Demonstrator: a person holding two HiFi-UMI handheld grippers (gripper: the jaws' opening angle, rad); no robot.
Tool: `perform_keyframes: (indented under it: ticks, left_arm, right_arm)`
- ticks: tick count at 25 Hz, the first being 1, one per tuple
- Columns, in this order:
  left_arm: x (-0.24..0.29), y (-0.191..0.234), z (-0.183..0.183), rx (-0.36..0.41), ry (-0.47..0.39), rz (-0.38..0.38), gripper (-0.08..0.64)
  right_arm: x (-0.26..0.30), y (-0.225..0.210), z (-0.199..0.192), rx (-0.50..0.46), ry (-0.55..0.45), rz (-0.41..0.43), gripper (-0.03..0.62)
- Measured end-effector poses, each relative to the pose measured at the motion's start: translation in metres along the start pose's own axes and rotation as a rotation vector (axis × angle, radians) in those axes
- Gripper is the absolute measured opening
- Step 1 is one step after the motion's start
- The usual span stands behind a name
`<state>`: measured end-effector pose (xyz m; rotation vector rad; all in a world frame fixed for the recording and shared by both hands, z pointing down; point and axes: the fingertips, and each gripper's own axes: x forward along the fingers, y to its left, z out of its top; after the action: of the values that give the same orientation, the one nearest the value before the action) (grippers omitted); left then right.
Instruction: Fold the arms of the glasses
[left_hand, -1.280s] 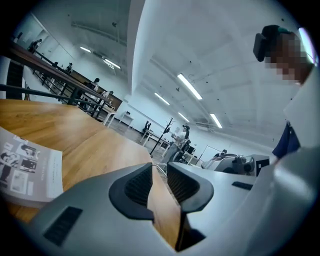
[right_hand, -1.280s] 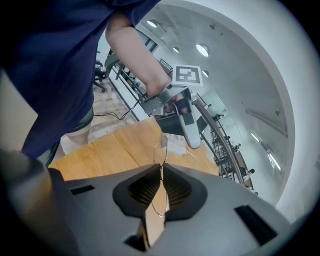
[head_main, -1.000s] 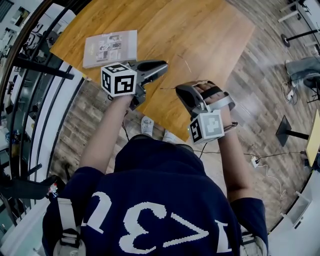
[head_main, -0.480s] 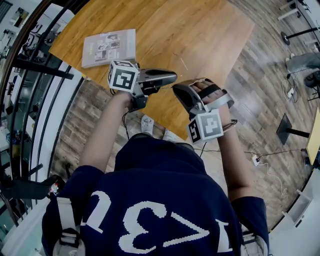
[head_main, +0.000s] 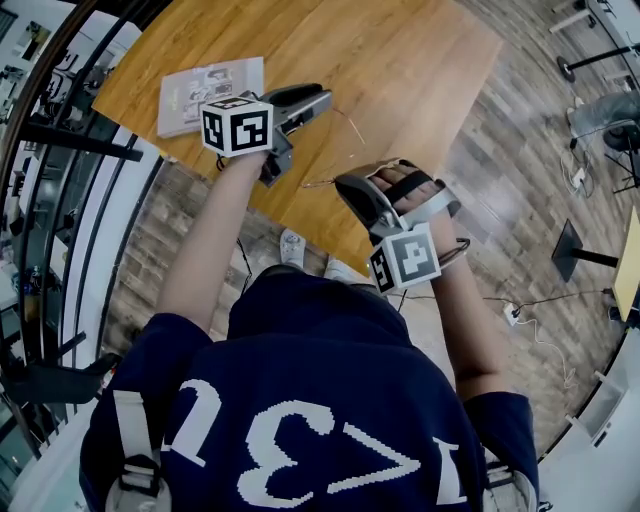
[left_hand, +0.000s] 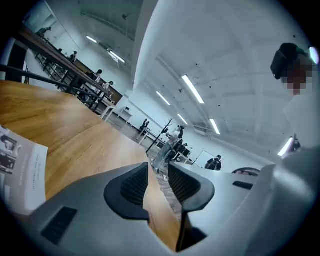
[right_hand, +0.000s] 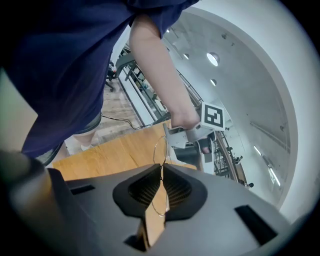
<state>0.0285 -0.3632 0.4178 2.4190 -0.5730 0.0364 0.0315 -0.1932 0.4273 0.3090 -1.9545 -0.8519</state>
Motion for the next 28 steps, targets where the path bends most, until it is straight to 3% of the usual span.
perform_keyframes:
  ticks: [3, 8, 14, 19, 24, 28]
  left_arm:
    - [0.014, 0.002, 0.002, -0.039, 0.009, -0.023, 0.114]
    - [0.022, -0.009, -0.035, -0.094, 0.169, -0.128, 0.063]
    - [0.004, -0.032, -0.058, -0.189, 0.234, -0.268, 0.042]
    - [-0.009, -0.046, -0.079, -0.225, 0.273, -0.345, 0.038]
    - [-0.017, -0.069, -0.087, -0.236, 0.291, -0.367, 0.038]
    - [-0.023, -0.054, -0.075, -0.21, 0.161, -0.28, 0.038]
  right_arm:
    - [-0.001, 0.002, 0.007, -0.017, -0.007, 0.002, 0.037]
    - [0.001, 0.004, 0.001, -0.019, 0.011, 0.002, 0.038]
    - [0.001, 0.001, -0.02, 0.02, 0.054, -0.007, 0.037]
    - [0.006, 0.002, -0.033, 0.045, 0.083, -0.013, 0.037]
    - [0.012, 0.0, -0.038, 0.079, 0.08, -0.032, 0.037]
    - [0.017, 0.0, -0.041, 0.094, 0.087, -0.015, 0.037]
